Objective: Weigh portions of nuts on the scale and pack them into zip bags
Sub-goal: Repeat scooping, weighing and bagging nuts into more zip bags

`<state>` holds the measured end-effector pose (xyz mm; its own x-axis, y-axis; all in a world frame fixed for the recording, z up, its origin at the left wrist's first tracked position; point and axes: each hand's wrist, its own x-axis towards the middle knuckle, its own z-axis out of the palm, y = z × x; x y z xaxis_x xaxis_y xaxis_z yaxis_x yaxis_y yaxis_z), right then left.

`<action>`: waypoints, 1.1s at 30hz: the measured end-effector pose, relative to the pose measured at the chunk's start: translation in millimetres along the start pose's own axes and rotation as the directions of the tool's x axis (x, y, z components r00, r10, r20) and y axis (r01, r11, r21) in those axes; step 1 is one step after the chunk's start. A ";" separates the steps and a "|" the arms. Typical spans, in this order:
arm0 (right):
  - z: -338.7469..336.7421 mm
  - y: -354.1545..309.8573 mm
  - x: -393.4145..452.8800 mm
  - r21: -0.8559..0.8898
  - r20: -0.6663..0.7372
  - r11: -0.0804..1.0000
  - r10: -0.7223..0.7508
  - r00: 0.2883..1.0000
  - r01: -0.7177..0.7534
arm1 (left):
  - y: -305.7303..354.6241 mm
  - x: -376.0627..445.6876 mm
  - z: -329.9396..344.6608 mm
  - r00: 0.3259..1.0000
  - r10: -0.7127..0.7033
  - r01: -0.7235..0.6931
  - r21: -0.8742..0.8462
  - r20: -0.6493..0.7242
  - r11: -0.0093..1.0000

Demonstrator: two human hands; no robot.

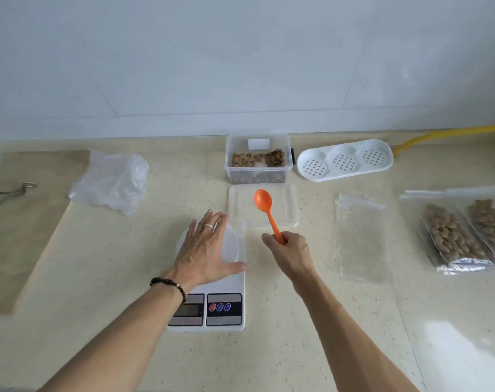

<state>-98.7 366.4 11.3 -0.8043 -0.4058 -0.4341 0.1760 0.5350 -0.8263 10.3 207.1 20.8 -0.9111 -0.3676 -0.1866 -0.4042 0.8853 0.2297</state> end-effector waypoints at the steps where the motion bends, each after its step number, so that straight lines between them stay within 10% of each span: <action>1: 3.9 -2.4 6.4 -0.011 0.038 1.000 0.017 0.999 -0.016 | -1.2 1.5 0.4 1.000 -0.015 0.015 -0.004 0.020 1.000; 14: 2.3 -30.9 34.4 0.293 0.333 0.956 -0.114 0.936 0.013 | 0.1 21.0 -16.6 1.000 -0.019 0.020 -0.065 0.012 0.998; 26: -5.5 -83.8 36.7 0.204 0.197 0.978 -0.085 0.977 0.044 | -6.1 43.2 -60.5 0.992 0.082 -0.104 -0.262 -0.094 0.959; 33: 9.3 -108.9 38.9 0.202 0.220 0.979 -0.042 0.975 -0.004 | -32.7 57.3 -70.9 0.899 0.357 -0.407 -0.184 -0.255 0.895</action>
<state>-143.8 285.5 81.1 -0.6662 -0.5810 -0.4676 0.2902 0.3757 -0.8802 -34.5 136.9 70.4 -0.9837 -0.0870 0.1574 -0.0056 0.8895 0.4569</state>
